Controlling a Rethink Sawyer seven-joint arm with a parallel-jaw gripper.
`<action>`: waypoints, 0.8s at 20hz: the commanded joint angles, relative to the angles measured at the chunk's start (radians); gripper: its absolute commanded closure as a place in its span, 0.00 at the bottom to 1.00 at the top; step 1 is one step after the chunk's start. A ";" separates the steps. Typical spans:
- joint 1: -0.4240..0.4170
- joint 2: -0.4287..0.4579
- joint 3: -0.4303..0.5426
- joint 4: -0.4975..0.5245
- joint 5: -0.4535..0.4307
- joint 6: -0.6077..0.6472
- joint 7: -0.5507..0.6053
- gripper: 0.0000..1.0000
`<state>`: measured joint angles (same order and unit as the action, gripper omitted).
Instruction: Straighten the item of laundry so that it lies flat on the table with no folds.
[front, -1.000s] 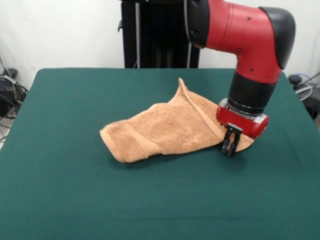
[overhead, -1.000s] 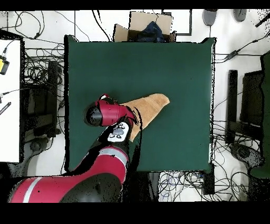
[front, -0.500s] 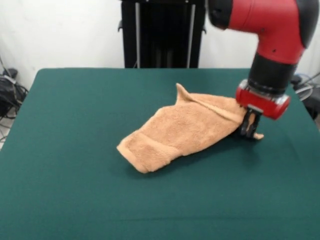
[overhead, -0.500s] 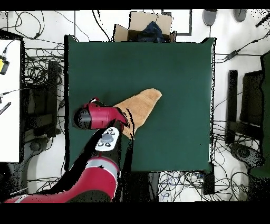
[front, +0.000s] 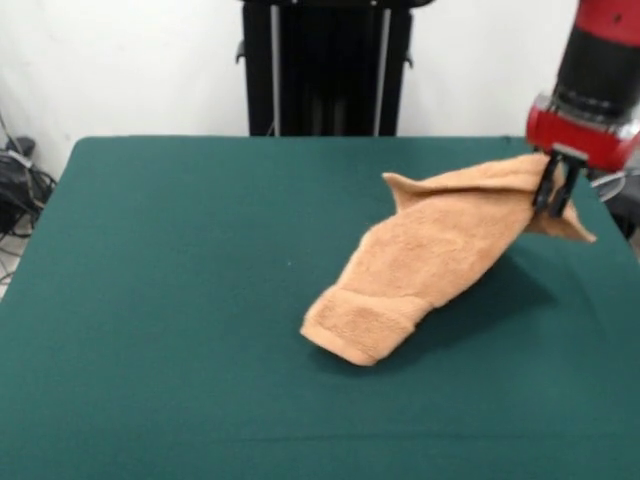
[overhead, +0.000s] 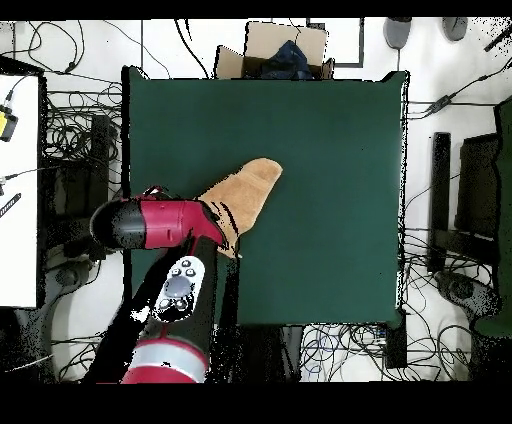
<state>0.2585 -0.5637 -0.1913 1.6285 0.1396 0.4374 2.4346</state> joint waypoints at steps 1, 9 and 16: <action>-0.013 -0.116 0.068 0.096 0.050 0.112 0.118 1.00; -0.069 -0.183 0.107 0.146 0.028 0.070 0.046 1.00; -0.076 -0.270 0.054 0.105 -0.110 0.058 -0.084 1.00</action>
<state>0.2111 -0.7456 -0.1817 1.6609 0.1258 0.4551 2.4346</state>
